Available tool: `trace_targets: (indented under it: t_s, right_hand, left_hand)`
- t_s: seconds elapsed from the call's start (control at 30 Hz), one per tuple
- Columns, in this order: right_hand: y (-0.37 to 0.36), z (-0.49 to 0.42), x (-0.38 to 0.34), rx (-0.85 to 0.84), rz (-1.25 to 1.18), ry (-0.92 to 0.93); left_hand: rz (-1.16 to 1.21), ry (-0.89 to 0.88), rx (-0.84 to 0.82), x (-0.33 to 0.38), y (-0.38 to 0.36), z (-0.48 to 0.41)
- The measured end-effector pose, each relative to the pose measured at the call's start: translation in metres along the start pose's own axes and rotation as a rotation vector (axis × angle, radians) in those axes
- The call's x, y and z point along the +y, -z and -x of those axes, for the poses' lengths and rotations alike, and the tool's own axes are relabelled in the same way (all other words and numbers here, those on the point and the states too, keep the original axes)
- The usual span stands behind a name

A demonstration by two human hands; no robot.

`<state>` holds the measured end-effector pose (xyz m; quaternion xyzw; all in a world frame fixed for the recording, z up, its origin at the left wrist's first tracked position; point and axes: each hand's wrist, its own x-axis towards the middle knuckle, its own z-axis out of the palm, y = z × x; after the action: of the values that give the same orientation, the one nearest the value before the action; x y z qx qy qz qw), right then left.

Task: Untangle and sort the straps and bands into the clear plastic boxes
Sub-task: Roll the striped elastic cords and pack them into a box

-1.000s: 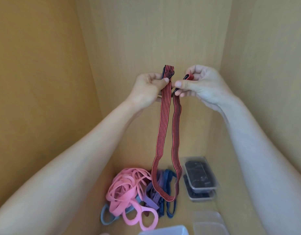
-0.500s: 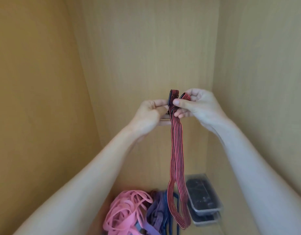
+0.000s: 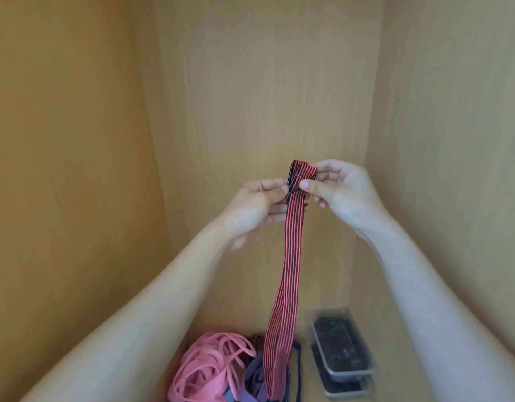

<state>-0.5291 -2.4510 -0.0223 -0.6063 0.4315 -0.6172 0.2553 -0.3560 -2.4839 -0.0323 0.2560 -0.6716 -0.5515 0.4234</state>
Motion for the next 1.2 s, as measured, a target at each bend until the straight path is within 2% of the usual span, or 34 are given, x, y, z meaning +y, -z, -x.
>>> trace_targets:
  t_s: [0.13, 0.3, 0.5, 0.6, 0.7, 0.8, 0.93, 1.07, 1.2]
  right_hand:
    - [-0.009, 0.004, -0.004, 0.051, -0.062, 0.006]
    - [-0.007, 0.004, -0.001, 0.128, -0.028, 0.053]
    - [-0.007, 0.005, 0.0, 0.016, -0.022, 0.072]
    - [-0.006, 0.004, -0.001, 0.015, -0.039, 0.057]
    - [-0.004, 0.001, -0.001, 0.054, -0.04, 0.076]
    - [-0.003, 0.0, -0.002, 0.082, -0.041, 0.104]
    - [-0.003, 0.0, -0.003, 0.054, -0.075, 0.107]
    - [-0.003, -0.002, 0.0, 0.016, -0.044, 0.079]
    - [-0.003, 0.001, 0.001, -0.096, -0.056, 0.031]
  left_hand:
    - [0.011, -0.002, -0.029, 0.005, -0.001, 0.002]
    - [-0.081, -0.052, -0.02, 0.004, -0.004, 0.005]
    - [-0.089, -0.037, -0.056, 0.001, -0.002, 0.007]
    - [-0.064, -0.001, -0.06, -0.004, -0.001, 0.005]
    - [0.023, 0.107, -0.126, -0.004, -0.004, 0.006]
    - [-0.045, 0.148, -0.171, -0.003, -0.006, 0.007]
    - [-0.081, 0.089, -0.131, -0.006, -0.009, 0.004]
    - [0.017, 0.1, -0.076, -0.008, -0.017, 0.006]
    - [-0.078, 0.115, 0.005, -0.005, -0.014, 0.006]
